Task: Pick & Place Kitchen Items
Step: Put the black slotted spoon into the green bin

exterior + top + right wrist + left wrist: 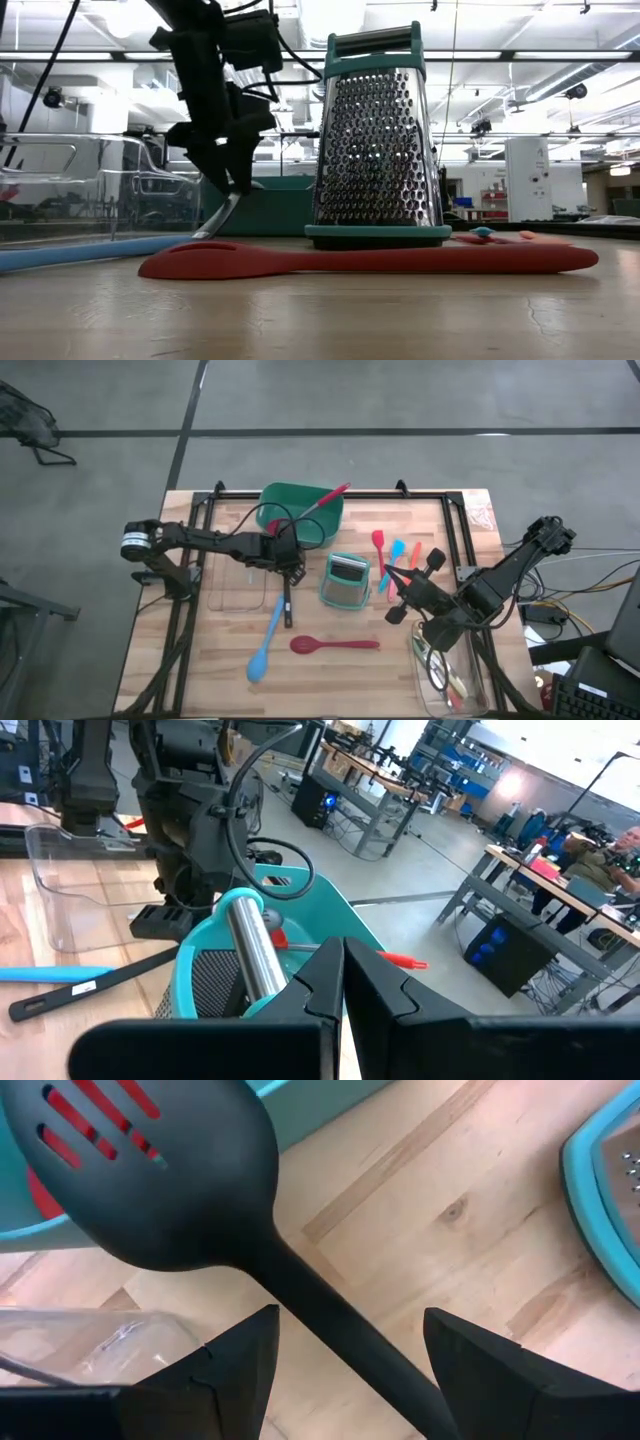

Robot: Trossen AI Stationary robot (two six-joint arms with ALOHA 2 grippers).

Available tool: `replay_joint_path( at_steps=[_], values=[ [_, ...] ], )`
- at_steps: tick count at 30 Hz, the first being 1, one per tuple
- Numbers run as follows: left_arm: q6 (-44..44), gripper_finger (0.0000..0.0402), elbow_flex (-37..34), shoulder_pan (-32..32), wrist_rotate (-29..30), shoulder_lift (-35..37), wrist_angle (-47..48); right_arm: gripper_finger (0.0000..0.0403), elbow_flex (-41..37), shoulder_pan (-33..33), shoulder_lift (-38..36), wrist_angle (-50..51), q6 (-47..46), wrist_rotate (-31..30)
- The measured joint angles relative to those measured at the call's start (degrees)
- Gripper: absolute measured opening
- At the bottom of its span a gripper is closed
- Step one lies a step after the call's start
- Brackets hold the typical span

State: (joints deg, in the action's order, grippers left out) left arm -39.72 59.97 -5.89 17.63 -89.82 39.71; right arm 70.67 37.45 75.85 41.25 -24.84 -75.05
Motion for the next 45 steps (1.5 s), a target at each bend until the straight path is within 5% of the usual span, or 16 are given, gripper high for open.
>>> replay_joint_path(
  at_steps=[20, 38, 45],
  values=[
    [3.25, 0.0247, -0.42, -1.62, -2.71, -5.21, -3.49, 0.0009, -0.03, 0.03, 0.0, -0.17, -0.22, 0.41],
    [11.65, 0.0023, 6.75, -1.56, -3.27, -4.59, -3.13, 0.0009, -0.09, 0.0, 0.0, -0.15, -0.22, 0.48],
    [17.06, 0.003, 14.91, -1.77, -3.01, -4.0, 1.65, 0.0008, -0.09, 0.0, 0.0, -0.11, -0.22, 0.48]
  ],
)
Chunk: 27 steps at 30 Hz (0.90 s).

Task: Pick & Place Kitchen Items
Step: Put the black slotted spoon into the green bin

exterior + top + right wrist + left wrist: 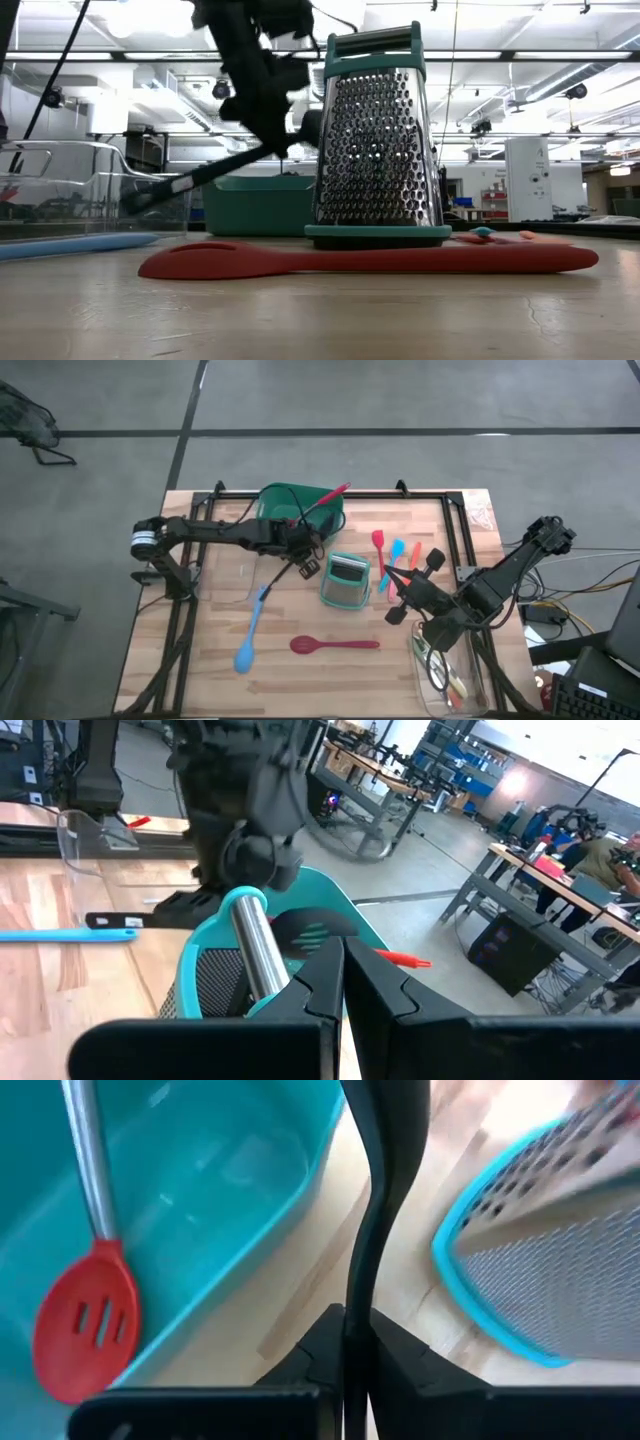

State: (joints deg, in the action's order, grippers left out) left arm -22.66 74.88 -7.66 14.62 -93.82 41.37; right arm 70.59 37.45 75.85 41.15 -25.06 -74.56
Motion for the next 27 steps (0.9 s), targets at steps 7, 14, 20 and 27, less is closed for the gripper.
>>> replay_joint_path(
  at_steps=[7, 14, 20, 27],
  values=[
    [3.32, 0.0026, 9.01, -0.25, 0.63, 0.04, 3.05, 0.0009, 0.0, 0.0, 0.0, 0.02, 0.0, 0.0],
    [13.66, 0.0033, 16.61, -2.56, 7.21, 0.09, 4.62, 0.0009, -0.15, 0.0, 0.0, 0.11, 0.0, 0.0],
    [31.57, 0.003, 17.4, -4.95, 21.64, 0.09, -0.04, 0.0008, -0.17, 0.04, 0.0, 0.09, 0.01, -0.01],
    [39.24, 0.0032, 12.76, -10.4, 15.15, -1.1, -11.83, 0.0008, -0.17, 0.04, 0.0, 0.09, 0.07, -0.04]
  ],
)
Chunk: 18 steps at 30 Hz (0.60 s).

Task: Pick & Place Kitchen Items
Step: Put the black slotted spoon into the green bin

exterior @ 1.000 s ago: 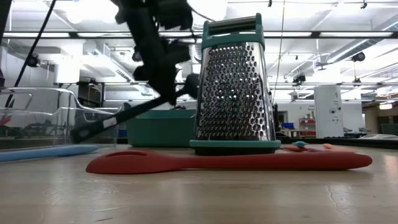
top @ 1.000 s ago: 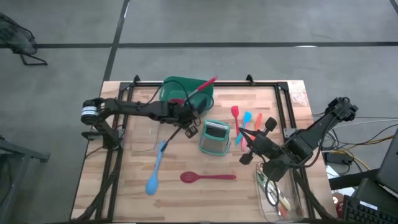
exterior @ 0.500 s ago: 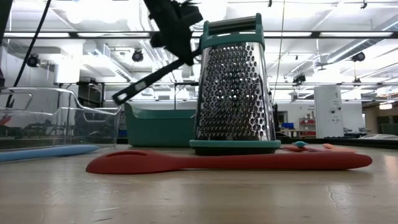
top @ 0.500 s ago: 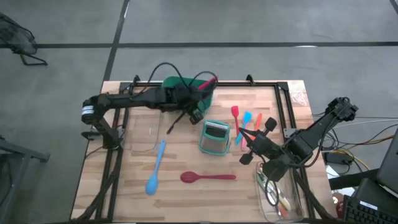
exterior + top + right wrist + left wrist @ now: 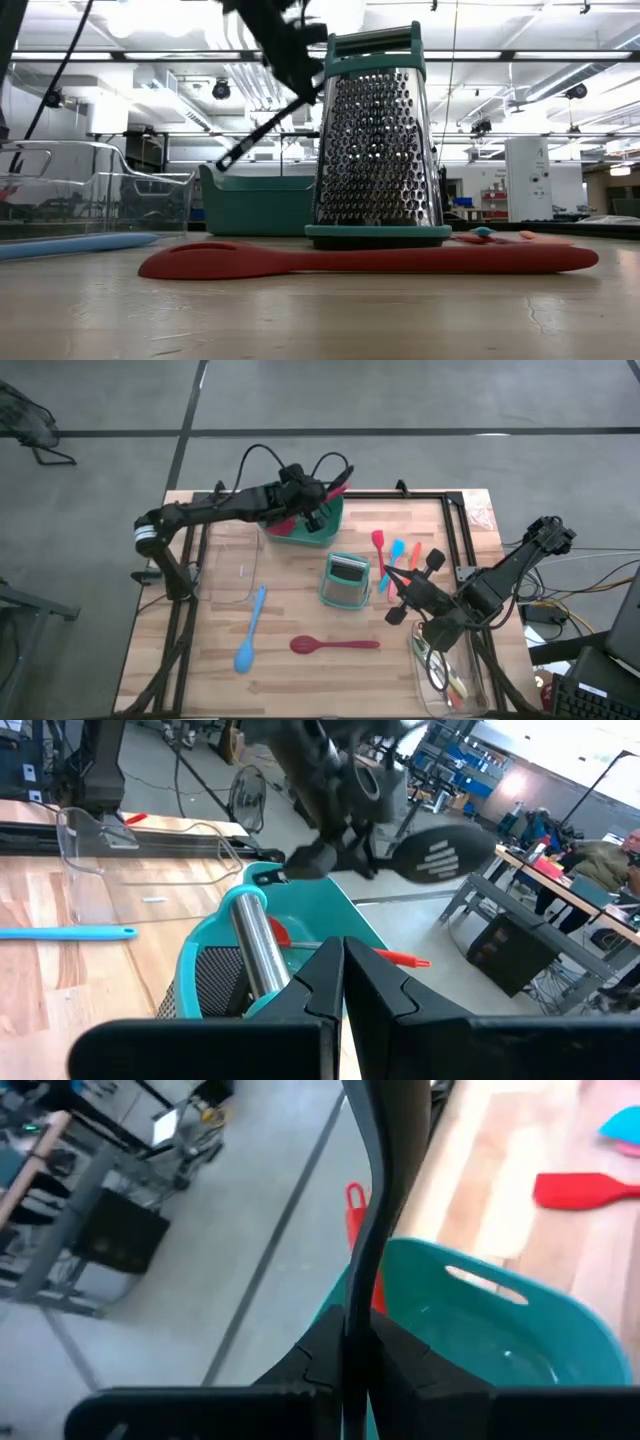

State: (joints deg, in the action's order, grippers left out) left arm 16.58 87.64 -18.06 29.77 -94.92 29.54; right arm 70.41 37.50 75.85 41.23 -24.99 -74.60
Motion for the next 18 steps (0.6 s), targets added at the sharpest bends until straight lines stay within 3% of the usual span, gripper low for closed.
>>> replay_joint_path(
  at_steps=[4, 9, 18],
  values=[
    [0.47, 0.0033, -3.93, -2.98, -0.86, -0.56, -3.3, 0.0009, 0.0, 0.0, 0.0, 0.0, 0.09, 0.01],
    [3.83, 0.0034, -8.88, -4.73, -6.09, -0.75, -3.6, 0.0009, -0.09, -0.02, 0.0, 0.02, 0.07, -0.01],
    [1.69, 0.0035, -12.81, -4.75, -6.76, -0.78, -5.12, 0.0008, -0.15, -0.04, 0.0, -0.01, -0.07, 0.01]
  ],
)
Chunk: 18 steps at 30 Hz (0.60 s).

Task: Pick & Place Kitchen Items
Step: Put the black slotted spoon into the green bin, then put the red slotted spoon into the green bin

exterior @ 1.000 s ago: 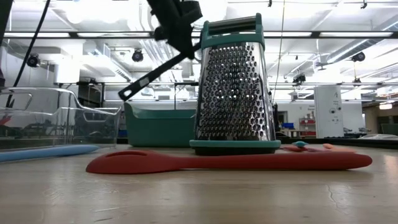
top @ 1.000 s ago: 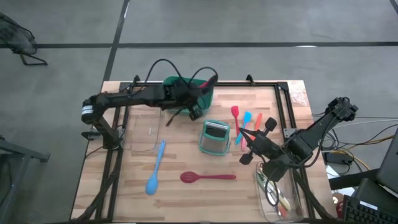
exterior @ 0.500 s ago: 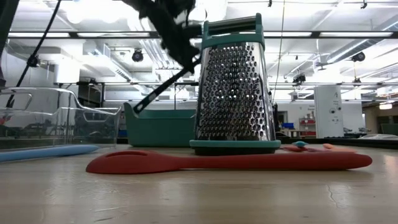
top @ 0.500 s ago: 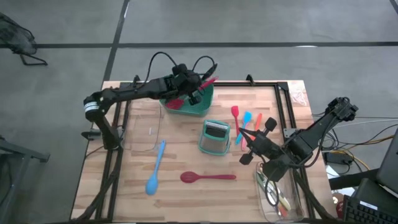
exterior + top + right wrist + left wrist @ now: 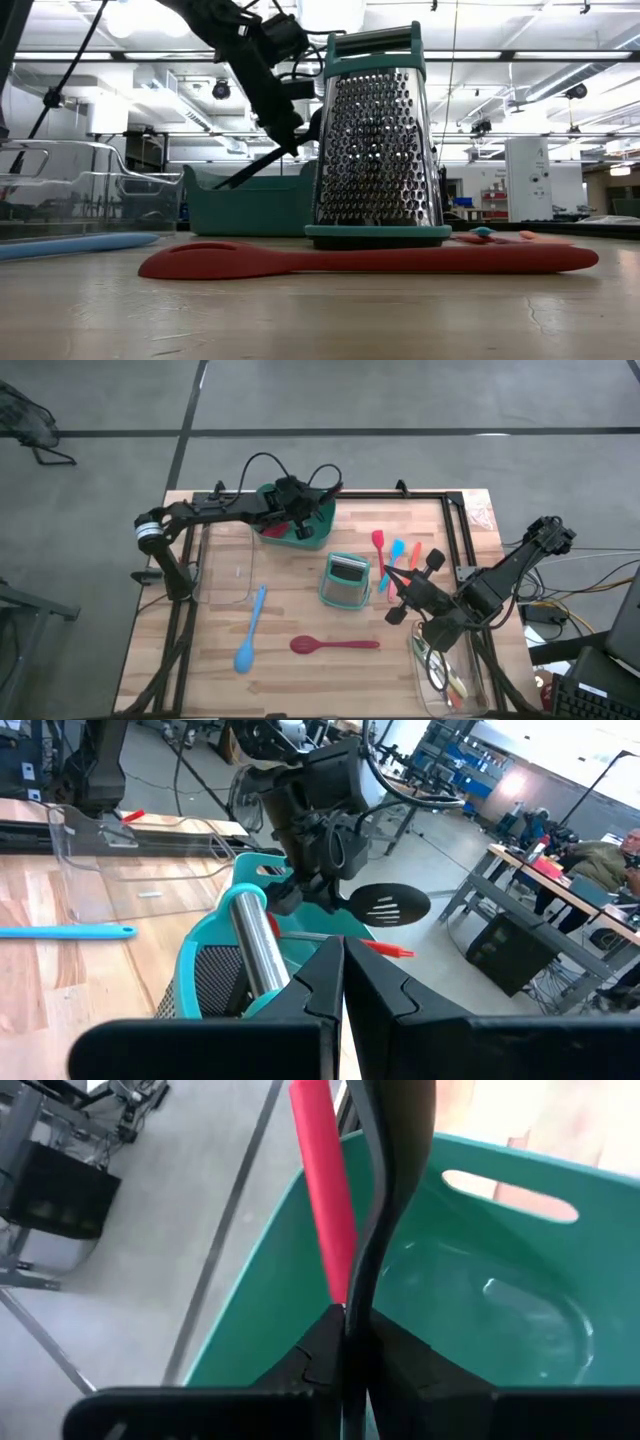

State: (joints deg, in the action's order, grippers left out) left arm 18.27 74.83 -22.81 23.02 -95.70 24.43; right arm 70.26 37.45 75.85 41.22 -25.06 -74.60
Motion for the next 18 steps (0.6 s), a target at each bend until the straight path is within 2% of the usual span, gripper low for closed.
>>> replay_joint_path(
  at_steps=[6, 14, 18],
  values=[
    [-2.55, 0.006, 0.82, 0.0, -2.85, 0.02, 1.83, 0.0008, 0.0, 0.0, 0.0, -0.01, -0.66, 0.0],
    [-6.03, 0.0134, 1.45, 0.08, -0.18, 0.07, 5.99, 0.0009, -0.08, 0.0, 0.0, -0.01, -0.78, 0.01],
    [-7.68, 0.0146, 4.29, 1.56, -0.18, 0.32, 13.24, 0.0008, -0.22, 0.0, 0.0, 0.21, -0.81, 0.01]
  ],
)
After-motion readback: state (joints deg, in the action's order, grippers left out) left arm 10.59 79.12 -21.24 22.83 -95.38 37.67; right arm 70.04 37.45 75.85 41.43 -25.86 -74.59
